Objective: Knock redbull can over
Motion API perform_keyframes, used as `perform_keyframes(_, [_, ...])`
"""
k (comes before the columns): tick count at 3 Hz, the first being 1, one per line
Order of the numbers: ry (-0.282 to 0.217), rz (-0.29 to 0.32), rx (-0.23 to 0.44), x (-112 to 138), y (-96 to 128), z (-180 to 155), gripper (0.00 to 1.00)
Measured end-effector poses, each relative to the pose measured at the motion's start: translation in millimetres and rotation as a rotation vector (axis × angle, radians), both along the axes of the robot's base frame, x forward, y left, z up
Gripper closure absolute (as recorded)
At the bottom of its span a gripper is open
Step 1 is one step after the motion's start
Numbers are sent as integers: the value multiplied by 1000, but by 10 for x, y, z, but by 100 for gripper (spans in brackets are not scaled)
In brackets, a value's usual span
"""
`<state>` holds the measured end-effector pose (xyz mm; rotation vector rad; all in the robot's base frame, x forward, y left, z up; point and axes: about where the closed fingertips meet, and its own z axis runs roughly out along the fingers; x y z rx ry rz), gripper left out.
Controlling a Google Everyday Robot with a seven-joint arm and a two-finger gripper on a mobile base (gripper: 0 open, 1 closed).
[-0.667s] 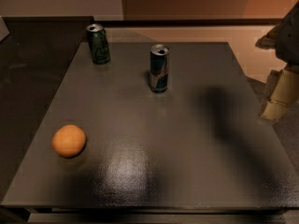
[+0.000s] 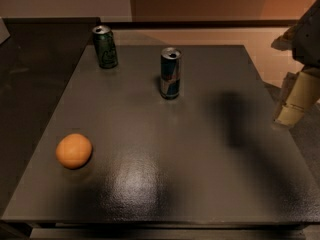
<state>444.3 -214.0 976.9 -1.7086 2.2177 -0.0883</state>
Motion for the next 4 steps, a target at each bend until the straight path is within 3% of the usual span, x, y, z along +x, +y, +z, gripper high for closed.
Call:
perform_keyframes(2, [-73,5,146,467,193,-142,0])
perform_keyframes(4, [-145,-10,382,1082,351,-274,0])
